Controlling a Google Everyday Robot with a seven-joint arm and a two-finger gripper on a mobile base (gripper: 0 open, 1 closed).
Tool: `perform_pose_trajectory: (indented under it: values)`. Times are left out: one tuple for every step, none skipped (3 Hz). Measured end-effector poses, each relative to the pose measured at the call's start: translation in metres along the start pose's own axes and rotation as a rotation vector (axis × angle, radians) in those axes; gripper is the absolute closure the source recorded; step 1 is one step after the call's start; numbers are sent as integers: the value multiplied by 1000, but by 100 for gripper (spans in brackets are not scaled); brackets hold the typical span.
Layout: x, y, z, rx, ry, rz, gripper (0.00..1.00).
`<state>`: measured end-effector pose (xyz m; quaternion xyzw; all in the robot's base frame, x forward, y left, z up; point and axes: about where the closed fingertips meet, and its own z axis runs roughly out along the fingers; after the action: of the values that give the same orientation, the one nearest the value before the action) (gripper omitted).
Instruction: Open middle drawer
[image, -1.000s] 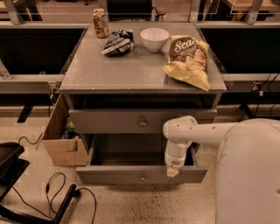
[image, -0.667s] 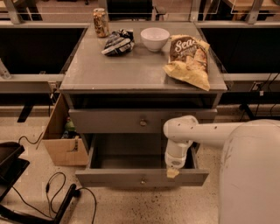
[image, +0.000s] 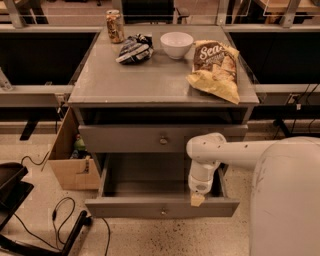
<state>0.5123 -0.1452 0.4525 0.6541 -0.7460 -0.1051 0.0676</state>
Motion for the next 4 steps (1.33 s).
perform_pose_trajectory:
  values:
    - [3,16,0,-32,2,-2,100]
    - [3,22,1,-48,3,-4,100]
    - [4,32,1,-70,4,-6,100]
    - [3,34,-1,-77,1,-10,100]
